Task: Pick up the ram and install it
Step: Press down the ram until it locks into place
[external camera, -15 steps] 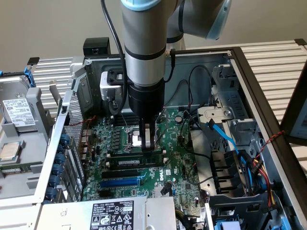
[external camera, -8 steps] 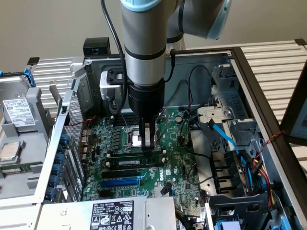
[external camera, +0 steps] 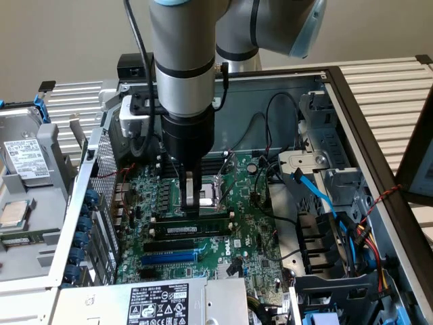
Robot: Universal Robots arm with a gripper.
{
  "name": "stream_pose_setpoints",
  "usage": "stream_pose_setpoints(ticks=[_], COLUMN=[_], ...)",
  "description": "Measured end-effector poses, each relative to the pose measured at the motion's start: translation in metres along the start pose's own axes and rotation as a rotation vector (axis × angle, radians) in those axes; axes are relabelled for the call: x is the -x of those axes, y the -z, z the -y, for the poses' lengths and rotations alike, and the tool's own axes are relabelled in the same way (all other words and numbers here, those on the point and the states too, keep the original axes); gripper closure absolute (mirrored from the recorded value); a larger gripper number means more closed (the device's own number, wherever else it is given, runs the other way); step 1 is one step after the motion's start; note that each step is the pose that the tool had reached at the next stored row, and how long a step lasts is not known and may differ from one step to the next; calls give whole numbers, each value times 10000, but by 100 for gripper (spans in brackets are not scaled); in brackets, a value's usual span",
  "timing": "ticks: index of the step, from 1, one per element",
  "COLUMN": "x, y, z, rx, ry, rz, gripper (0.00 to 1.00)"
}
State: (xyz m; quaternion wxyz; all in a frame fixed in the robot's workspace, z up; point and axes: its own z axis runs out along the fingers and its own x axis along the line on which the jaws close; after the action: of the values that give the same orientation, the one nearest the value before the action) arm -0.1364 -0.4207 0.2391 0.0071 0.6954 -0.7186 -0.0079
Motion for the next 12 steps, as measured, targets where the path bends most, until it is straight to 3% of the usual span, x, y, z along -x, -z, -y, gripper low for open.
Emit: stream_pose_setpoints(ticks=[4, 12], x=[-3, -3], y=[-48, -95], z=[-163, -167], rx=[-4, 0], ry=[0, 0], rz=[2, 26], gripper=[90, 90])
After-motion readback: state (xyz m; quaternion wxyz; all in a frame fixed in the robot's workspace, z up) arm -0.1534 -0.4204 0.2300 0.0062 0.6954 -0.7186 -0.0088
